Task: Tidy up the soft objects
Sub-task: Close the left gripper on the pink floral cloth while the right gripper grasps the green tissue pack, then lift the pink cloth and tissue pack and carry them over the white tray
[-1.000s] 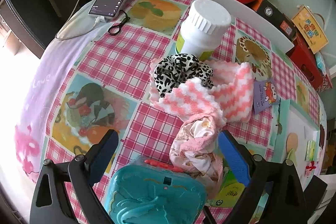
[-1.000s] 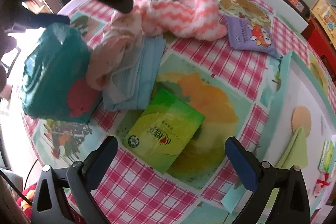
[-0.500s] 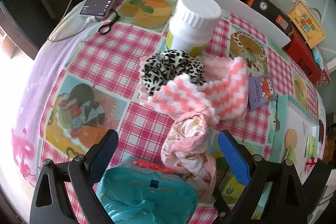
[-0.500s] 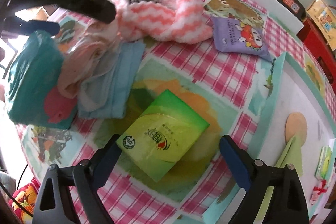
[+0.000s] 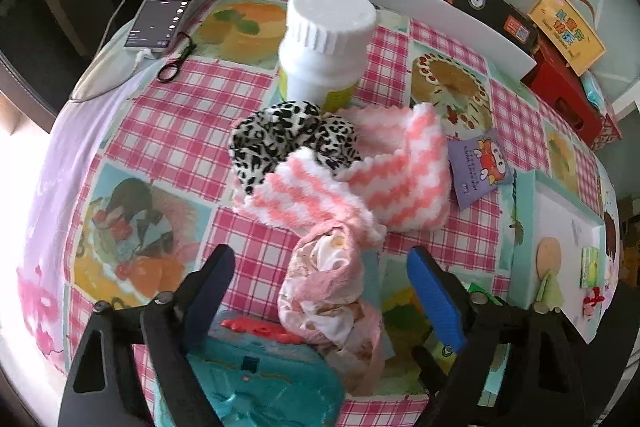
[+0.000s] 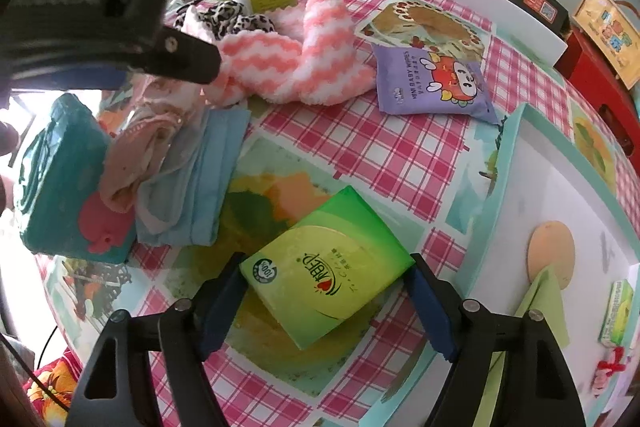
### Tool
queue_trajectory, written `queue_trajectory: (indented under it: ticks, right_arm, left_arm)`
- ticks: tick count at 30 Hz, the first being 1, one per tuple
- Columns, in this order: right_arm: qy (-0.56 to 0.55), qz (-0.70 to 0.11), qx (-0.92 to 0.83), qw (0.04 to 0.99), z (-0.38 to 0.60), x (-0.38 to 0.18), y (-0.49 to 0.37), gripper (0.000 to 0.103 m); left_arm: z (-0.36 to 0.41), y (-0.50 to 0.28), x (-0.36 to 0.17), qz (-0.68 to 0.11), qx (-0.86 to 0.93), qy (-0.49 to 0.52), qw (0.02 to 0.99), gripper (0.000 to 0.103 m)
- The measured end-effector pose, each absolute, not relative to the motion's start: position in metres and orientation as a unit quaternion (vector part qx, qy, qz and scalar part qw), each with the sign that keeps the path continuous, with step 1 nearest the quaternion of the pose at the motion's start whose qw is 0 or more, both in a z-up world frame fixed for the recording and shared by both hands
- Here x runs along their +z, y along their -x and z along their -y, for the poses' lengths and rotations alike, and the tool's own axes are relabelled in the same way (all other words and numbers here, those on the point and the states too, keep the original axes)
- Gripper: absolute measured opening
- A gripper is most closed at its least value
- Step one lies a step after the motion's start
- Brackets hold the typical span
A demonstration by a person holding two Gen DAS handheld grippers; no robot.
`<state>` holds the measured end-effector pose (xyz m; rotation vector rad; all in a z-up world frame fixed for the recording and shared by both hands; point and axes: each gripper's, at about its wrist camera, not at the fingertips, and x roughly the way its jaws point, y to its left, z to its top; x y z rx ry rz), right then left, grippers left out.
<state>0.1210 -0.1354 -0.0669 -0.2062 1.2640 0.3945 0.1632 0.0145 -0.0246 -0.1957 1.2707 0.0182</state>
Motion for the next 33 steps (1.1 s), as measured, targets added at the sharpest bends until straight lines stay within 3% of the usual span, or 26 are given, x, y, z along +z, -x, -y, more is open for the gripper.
queue_trajectory:
  ticks: [7, 12, 21, 33]
  right_arm:
    - [0.098, -0.586, 0.179, 0.784, 0.139, -0.062, -0.124, 0.081]
    - [0.096, -0.586, 0.176, 0.785, 0.134, -0.065, -0.121, 0.081]
    - [0.096, -0.585, 0.177, 0.785, 0.135, -0.069, -0.123, 0.081]
    - [0.094, -0.584, 0.176, 0.787, 0.134, -0.071, -0.121, 0.081]
  left_arm:
    - [-0.011, -0.166, -0.028, -0.598, 0.007, 0.081, 0.797, 0.060]
    - [-0.011, -0.168, -0.033, -0.601, 0.018, 0.070, 0.796, 0.053]
    - [-0.011, -0.169, -0.032, -0.595, 0.006, 0.084, 0.799, 0.019]
    - [-0.010, -0.167, -0.027, -0.584, -0.012, 0.095, 0.806, 0.010]
